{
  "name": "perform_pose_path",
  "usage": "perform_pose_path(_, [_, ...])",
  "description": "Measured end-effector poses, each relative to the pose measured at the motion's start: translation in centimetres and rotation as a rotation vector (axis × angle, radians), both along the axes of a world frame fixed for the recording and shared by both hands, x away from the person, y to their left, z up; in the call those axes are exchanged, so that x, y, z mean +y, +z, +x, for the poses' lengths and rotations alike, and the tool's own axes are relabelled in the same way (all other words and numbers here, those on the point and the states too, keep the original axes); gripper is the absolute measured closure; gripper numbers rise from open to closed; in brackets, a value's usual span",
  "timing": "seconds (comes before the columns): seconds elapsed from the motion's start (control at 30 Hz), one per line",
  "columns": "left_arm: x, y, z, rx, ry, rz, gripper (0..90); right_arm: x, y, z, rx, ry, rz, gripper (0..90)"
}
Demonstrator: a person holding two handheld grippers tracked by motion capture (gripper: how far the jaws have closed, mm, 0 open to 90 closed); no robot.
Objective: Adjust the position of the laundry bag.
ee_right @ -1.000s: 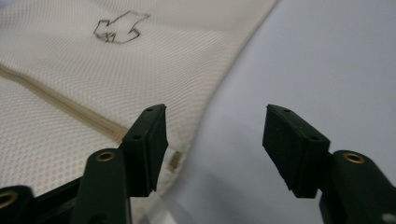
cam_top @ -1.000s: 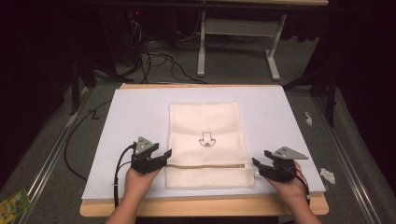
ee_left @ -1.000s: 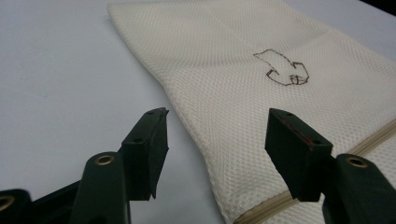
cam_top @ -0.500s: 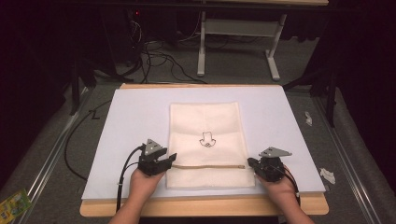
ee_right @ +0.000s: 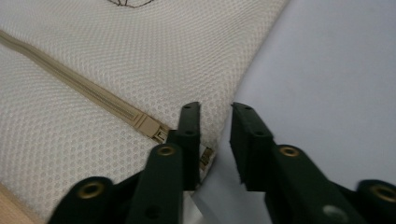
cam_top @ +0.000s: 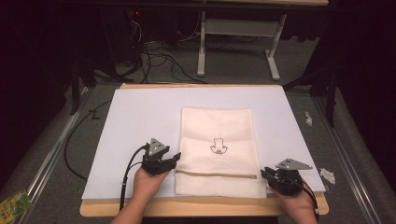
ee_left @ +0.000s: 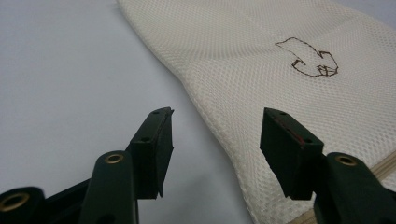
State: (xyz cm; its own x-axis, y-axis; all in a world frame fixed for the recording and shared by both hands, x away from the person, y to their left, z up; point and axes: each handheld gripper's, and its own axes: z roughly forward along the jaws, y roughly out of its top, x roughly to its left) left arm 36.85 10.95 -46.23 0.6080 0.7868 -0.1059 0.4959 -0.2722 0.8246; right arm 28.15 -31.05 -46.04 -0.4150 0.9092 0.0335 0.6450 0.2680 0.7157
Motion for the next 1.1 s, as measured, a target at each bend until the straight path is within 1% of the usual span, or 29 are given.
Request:
perform_pose_path(0.07, [0.0, 0.1, -0.2, -0.021, -0.007, 0.0, 42.7, -0.3, 0.1, -0.4, -0.001, -0.023, 0.024, 67.5])
perform_pose_path(0.13, [0.0, 0.2, -0.3, -0.031, -0.01, 0.001, 40.7, -0.6, -0.1, -0.4, 0.01, -0.025, 0.036, 65.0])
perform_pose_path(0.2, [0.0, 0.2, -0.5, -0.036, -0.014, 0.008, 40.6, -0.7, -0.4, -0.2, 0.046, -0.027, 0.06, 60.2])
perform_pose_path(0.23, [0.0, 0.2, -0.5, -0.04, -0.015, 0.013, 40.3, -0.6, -0.6, -0.1, 0.064, -0.021, 0.058, 59.9])
perform_pose_path(0.27, [-0.1, 0.2, -0.5, -0.038, -0.015, 0.02, 40.1, -0.5, -0.9, 0.0, 0.077, -0.011, 0.06, 60.6])
perform_pose_path(0.3, [-0.2, 0.1, -0.5, -0.034, -0.018, 0.023, 39.9, -0.5, -1.0, 0.0, 0.079, -0.005, 0.062, 62.7])
perform_pose_path(0.33, [-0.4, 0.0, -0.5, -0.036, -0.02, 0.024, 39.5, -0.4, -1.0, 0.0, 0.086, 0.003, 0.074, 70.9])
perform_pose_path(0.37, [-0.5, 0.0, -0.6, -0.037, -0.021, 0.027, 39.5, -0.3, -1.1, 0.0, 0.092, 0.02, 0.085, 73.6])
perform_pose_path(0.43, [-0.7, 0.1, -0.7, -0.04, -0.027, 0.026, 39.4, 0.1, -1.0, 0.0, 0.079, 0.017, 0.052, 78.4])
perform_pose_path(0.47, [-0.8, 0.1, -0.7, -0.04, -0.029, 0.025, 39.3, 0.4, -1.0, 0.1, 0.082, 0.017, 0.044, 81.1])
perform_pose_path(0.53, [-0.9, 0.1, -0.8, -0.045, -0.031, 0.025, 38.8, 0.8, -0.9, 0.2, 0.061, 0.03, 0.019, 82.8])
perform_pose_path(0.57, [-1.0, 0.1, -0.8, -0.047, -0.03, 0.025, 38.6, 0.9, -0.9, 0.3, 0.058, 0.029, 0.012, 83.2])
perform_pose_path(0.63, [-0.9, 0.2, -0.8, -0.053, -0.025, 0.026, 37.6, 1.0, -0.6, 0.7, 0.033, 0.016, 0.0, 83.6])
perform_pose_path(0.67, [-0.9, 0.2, -0.8, -0.05, -0.025, 0.024, 36.8, 0.9, -0.4, 1.2, 0.004, 0.006, -0.012, 83.7])
perform_pose_path(0.7, [-0.9, 0.2, -0.8, -0.05, -0.023, 0.028, 36.8, 0.9, -0.4, 1.4, -0.006, 0.003, -0.015, 83.7])
perform_pose_path(0.77, [-0.9, 0.2, -0.9, -0.051, -0.024, 0.027, 36.7, 0.7, -0.4, 1.8, 0.0, -0.003, -0.001, 83.6])
perform_pose_path(0.8, [-0.9, 0.1, -0.9, -0.045, -0.031, 0.025, 37.0, 0.6, -0.5, 1.9, 0.001, -0.003, 0.003, 83.6])
perform_pose_path(0.87, [-0.9, 0.0, -0.9, -0.048, -0.031, 0.029, 37.0, 0.5, -0.6, 2.0, -0.002, 0.006, 0.009, 83.5])
perform_pose_path(0.9, [-1.0, -0.1, -0.9, -0.041, -0.035, 0.018, 37.0, 0.4, -0.6, 2.0, -0.001, 0.006, 0.012, 83.4])
perform_pose_path(0.97, [-1.1, -0.2, -0.9, -0.034, -0.038, 0.014, 35.2, 0.4, -0.6, 2.0, 0.002, -0.003, 0.019, 83.0])
perform_pose_path(1.0, [-1.1, -0.2, -0.9, -0.038, -0.042, 0.021, 35.3, 0.4, -0.6, 1.9, 0.001, -0.005, 0.021, 83.1])
perform_pose_path(1.1, [-1.3, -0.1, -1.1, -0.062, -0.044, 0.016, 36.0, 0.4, -0.5, 1.9, -0.001, -0.004, 0.029, 83.4])
